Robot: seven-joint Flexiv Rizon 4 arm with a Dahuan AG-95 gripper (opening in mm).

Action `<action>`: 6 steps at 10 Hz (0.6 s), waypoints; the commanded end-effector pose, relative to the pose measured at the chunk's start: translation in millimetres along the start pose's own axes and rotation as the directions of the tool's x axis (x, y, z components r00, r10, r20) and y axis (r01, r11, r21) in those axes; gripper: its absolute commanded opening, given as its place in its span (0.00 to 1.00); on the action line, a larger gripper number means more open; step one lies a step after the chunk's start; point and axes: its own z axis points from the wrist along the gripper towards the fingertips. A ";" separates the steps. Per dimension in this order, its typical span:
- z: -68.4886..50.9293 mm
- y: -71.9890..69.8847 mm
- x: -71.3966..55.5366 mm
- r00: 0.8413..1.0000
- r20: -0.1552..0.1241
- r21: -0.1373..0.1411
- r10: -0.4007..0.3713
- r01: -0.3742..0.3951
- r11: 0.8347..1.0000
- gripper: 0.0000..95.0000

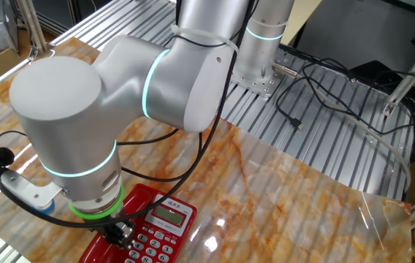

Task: Place the handset of the telephone on the corresponding phone cradle

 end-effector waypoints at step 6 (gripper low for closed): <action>-1.5 3.8 3.7 1.000 0.001 0.000 0.002 -0.002 1.000 0.60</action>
